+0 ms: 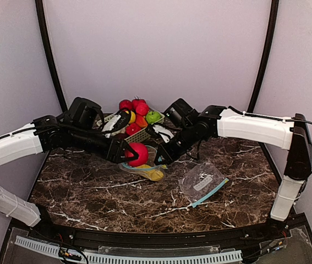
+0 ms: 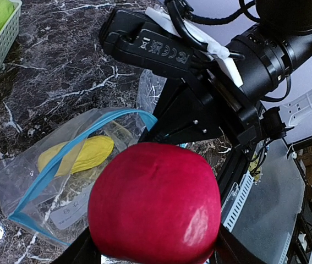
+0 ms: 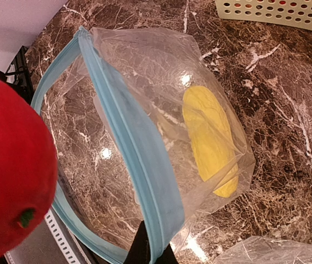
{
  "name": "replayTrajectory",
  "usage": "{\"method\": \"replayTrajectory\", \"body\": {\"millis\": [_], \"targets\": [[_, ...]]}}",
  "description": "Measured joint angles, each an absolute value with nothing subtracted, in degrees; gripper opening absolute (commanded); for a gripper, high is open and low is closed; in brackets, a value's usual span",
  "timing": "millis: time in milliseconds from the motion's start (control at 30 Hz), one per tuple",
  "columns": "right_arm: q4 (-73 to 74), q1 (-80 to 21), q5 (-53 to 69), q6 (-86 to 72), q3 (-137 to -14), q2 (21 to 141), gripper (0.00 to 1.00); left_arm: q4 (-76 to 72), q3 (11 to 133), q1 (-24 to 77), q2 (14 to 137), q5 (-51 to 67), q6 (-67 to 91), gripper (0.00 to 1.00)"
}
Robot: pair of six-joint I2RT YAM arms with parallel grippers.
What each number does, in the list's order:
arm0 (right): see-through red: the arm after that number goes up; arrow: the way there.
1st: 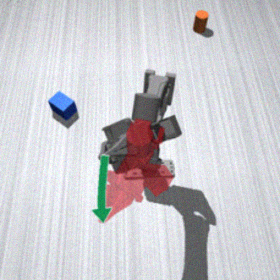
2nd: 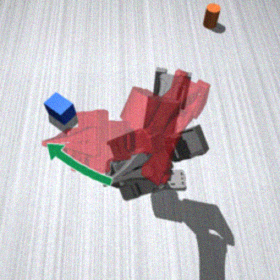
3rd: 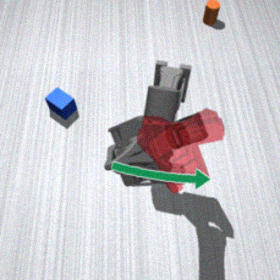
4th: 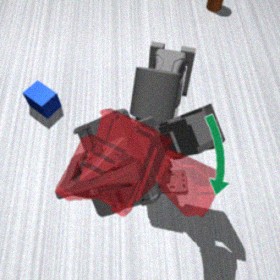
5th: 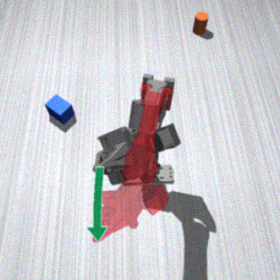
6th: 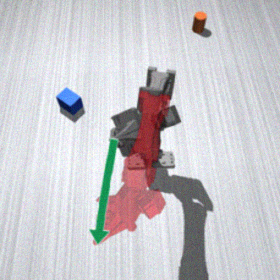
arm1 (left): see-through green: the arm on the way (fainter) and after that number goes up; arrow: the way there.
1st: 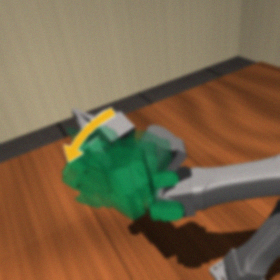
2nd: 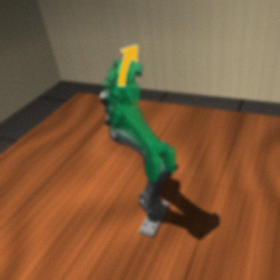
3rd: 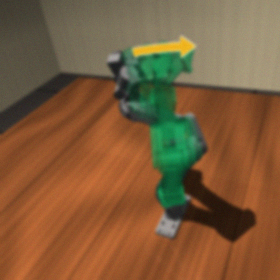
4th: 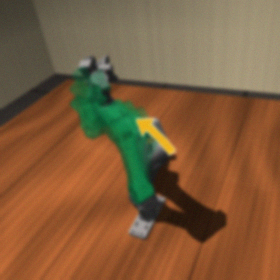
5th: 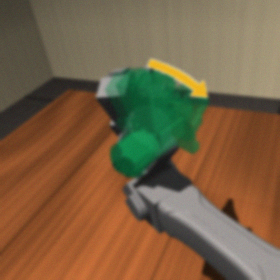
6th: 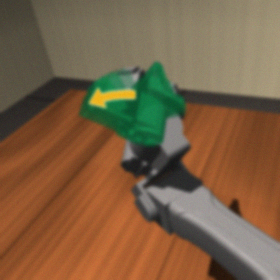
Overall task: Place the food in the zip-top bag and seal the zipper
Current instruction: Place the fake fruit in the zipper food storage bag.
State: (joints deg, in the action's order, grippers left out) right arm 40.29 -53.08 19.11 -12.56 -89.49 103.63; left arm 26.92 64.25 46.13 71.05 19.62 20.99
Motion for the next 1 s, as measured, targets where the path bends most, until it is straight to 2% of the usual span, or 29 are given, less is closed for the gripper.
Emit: {"method": "replayTrajectory", "body": {"millis": [600, 1000], "targets": [[40.3, -53.2, 16.6, -12.5, -89.5, 103.6, 0.0, 38.2, 76.8, 49.5, 86.0, 9.7, 18.7, 0.61], [40.3, -53.3, 16.5, -12.4, -90.1, 105.3, 0.0, 46.6, 79.5, 51.0, 90.5, -3.1, 18.9, 0.6]]}}
